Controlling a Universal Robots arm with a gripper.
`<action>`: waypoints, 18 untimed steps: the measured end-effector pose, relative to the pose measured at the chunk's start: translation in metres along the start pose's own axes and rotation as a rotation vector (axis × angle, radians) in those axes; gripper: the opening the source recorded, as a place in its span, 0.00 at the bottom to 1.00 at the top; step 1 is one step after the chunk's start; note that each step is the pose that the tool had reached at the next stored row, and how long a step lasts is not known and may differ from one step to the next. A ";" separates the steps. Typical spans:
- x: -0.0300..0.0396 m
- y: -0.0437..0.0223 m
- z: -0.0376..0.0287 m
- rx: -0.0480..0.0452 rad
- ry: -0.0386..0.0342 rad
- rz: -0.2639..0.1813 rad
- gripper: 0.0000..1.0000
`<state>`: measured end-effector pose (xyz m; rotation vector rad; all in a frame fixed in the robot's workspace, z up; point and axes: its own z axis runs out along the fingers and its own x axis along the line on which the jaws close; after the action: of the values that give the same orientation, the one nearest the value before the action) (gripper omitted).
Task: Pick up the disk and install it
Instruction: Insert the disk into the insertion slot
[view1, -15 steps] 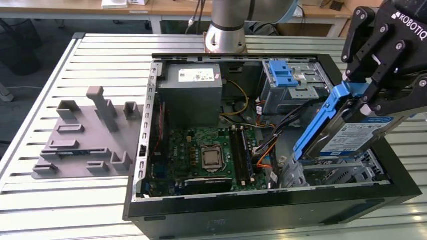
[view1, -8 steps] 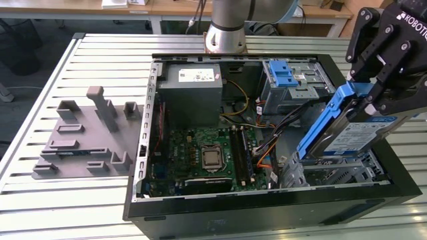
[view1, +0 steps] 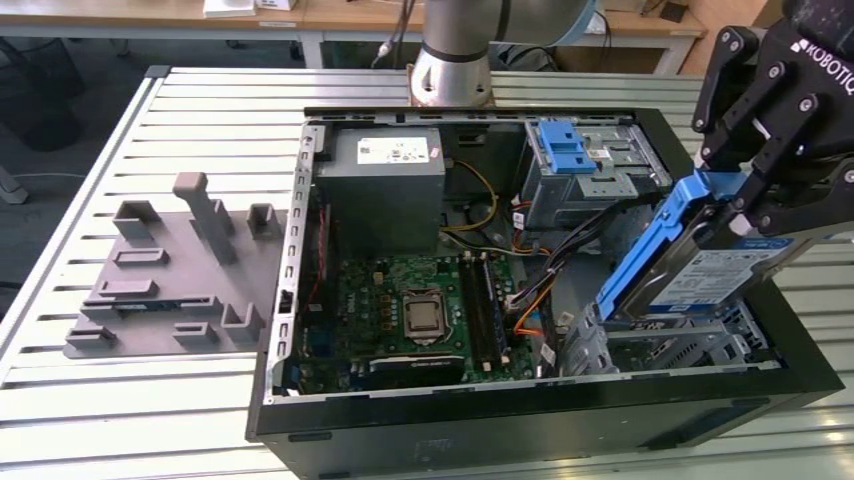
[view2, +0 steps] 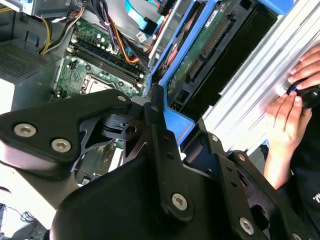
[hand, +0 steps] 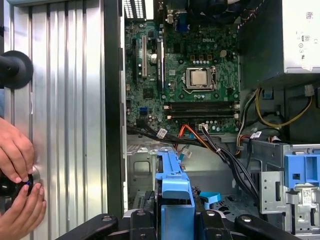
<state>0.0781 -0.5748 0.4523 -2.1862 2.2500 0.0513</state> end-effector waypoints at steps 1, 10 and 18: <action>-0.0001 -0.0007 0.0008 0.0000 0.0000 0.000 0.36; -0.0006 -0.0037 0.0054 0.0000 -0.0002 0.000 0.36; -0.0022 -0.0041 0.0077 -0.0003 0.0000 -0.010 0.36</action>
<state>0.0821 -0.5725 0.4446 -2.1977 2.2389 0.0516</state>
